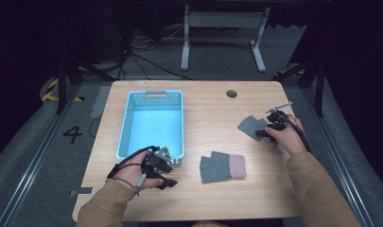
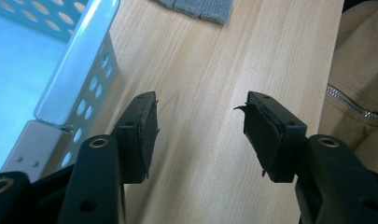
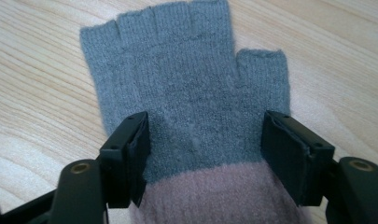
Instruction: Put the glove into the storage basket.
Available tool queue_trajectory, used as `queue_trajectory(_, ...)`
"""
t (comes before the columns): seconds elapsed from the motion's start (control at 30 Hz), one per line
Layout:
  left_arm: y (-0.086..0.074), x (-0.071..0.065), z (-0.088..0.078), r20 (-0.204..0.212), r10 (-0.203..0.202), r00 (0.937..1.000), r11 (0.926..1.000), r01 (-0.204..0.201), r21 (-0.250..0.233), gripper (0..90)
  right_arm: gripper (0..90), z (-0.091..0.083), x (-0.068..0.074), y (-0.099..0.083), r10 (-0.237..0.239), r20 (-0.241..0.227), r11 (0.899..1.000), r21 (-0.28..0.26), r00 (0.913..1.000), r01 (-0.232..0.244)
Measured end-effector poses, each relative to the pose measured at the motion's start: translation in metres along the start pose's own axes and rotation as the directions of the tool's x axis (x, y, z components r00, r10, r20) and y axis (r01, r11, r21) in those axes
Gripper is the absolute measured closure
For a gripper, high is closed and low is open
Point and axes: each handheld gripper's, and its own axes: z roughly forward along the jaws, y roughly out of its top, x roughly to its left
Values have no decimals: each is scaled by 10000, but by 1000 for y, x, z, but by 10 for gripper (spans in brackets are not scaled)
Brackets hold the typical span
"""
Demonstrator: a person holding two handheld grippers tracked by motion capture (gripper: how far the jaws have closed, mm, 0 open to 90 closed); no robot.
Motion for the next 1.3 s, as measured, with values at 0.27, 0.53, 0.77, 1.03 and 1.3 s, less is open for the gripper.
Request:
queue_trajectory(0.27,0,0,0,-3,26,10000,10000,-26,-41,456,448,-1,3,2,45,5,9997,252,10000,-45)
queue_trajectory(0.53,-1,1,-2,9,-34,10000,9999,34,-133,460,760,-4,7,4,87,-217,9992,398,9997,-78)
queue_trajectory(0.77,-2,2,-4,4,-79,10000,9999,79,-137,463,777,-11,7,5,104,-110,9999,116,9999,-103)
queue_trajectory(1.03,-3,2,-6,-47,-83,10000,9998,82,-204,464,771,-38,11,9,-231,-352,9988,-435,9991,216)
queue_trajectory(1.3,-3,1,-7,-67,-96,9999,9997,94,-244,462,765,-64,22,13,-537,-627,9947,-906,9966,479)
